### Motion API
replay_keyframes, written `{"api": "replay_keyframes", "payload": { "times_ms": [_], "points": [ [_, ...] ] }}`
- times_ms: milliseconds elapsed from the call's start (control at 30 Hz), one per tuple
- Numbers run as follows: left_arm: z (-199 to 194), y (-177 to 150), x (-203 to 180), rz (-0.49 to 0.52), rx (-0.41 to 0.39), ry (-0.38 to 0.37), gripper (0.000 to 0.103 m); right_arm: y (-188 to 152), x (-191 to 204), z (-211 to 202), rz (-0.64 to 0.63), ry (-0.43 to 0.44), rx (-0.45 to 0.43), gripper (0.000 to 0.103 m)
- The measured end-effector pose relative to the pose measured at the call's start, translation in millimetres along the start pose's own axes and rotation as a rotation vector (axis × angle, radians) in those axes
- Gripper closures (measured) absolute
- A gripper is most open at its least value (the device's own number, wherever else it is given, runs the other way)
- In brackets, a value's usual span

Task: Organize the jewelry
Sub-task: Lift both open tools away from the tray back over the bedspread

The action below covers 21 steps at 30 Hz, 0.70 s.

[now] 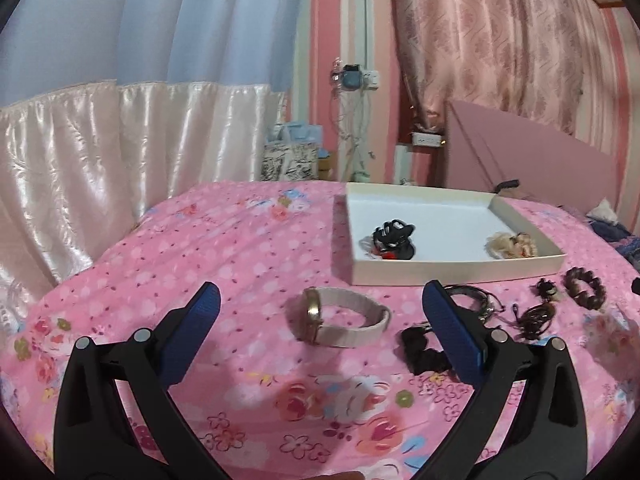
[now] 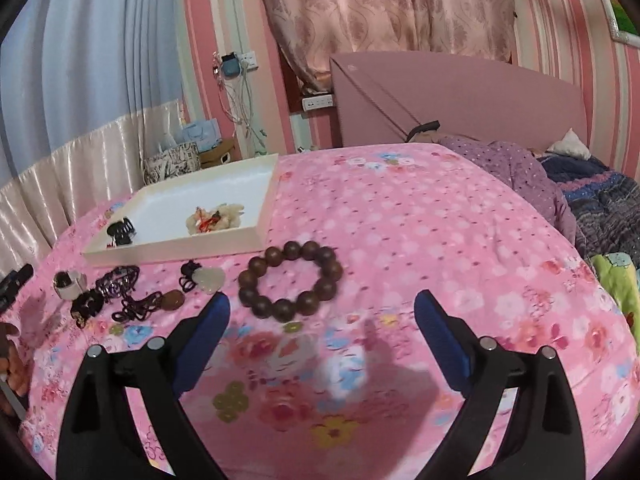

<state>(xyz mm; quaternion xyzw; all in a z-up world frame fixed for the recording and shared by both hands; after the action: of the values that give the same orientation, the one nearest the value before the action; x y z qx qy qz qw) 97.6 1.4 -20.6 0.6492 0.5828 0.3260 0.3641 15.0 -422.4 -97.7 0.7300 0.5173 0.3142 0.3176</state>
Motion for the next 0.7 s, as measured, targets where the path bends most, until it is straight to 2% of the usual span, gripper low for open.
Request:
{"api": "replay_keyframes", "payload": {
  "times_ms": [100, 167, 333, 700],
  "points": [
    [-7, -1, -2, 0.012, -0.035, 0.036, 0.003, 0, 19, -10, -0.086, -0.047, -0.059, 0.010],
    [-9, -1, -3, 0.024, -0.047, 0.059, 0.003, 0, 24, -10, -0.115, -0.062, -0.061, 0.010],
    [-3, -1, 6, -0.015, -0.005, 0.055, 0.003, 1, 27, -7, -0.124, -0.089, -0.046, 0.010],
    [-1, 0, 1, 0.023, -0.011, 0.064, 0.003, -1, 14, -6, -0.042, 0.004, -0.031, 0.010]
  ]
}}
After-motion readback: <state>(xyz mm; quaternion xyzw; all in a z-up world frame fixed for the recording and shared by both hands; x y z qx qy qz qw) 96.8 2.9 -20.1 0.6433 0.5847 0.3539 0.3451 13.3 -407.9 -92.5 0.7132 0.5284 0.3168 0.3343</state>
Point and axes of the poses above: each gripper's, at about its wrist camera, not at the fingertips, and z roughly the way its jaws point, x to its left, y to its top, the point moved 7 cm from there along z, roughly the way its jaws point, and after that the axes turned 6 degrees about x, right-handed, at the moved point
